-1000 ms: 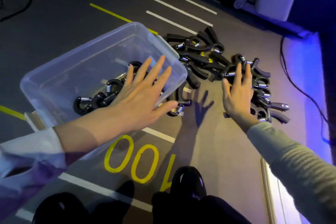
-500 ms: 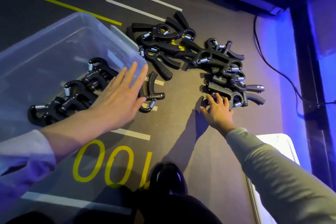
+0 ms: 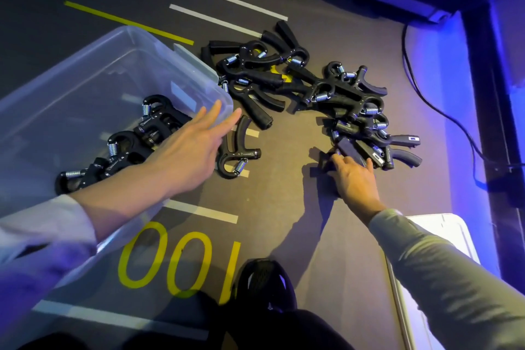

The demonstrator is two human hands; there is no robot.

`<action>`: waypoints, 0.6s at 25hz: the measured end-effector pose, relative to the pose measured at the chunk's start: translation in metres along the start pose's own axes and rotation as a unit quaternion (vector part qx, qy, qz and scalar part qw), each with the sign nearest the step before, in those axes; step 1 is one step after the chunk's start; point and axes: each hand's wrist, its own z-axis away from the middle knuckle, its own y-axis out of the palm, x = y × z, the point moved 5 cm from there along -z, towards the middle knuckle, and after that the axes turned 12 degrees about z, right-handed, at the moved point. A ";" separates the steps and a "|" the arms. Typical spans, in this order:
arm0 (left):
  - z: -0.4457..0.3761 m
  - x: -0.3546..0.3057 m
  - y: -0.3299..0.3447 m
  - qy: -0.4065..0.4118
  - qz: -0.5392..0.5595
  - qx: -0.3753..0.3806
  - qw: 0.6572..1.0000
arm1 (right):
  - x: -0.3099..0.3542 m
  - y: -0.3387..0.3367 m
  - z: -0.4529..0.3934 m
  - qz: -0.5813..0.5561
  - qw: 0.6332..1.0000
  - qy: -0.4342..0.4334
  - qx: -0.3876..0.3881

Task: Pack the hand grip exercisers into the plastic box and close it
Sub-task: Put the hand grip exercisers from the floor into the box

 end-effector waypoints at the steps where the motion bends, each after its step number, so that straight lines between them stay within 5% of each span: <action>1: 0.001 0.001 -0.006 0.014 0.000 -0.002 1.000 | -0.001 -0.011 -0.003 -0.044 0.998 0.025 -0.031; 6: 0.022 0.024 -0.078 0.002 0.029 -0.124 0.992 | 0.037 -0.107 -0.019 -0.213 0.944 0.002 -0.252; 9: 0.049 0.048 -0.122 -0.030 0.013 -0.198 0.980 | 0.086 -0.193 -0.014 -0.221 0.897 -0.063 -0.379; 15: 0.106 0.098 -0.159 -0.089 0.001 -0.225 0.970 | 0.222 -0.284 0.029 -0.308 0.817 -0.326 -0.361</action>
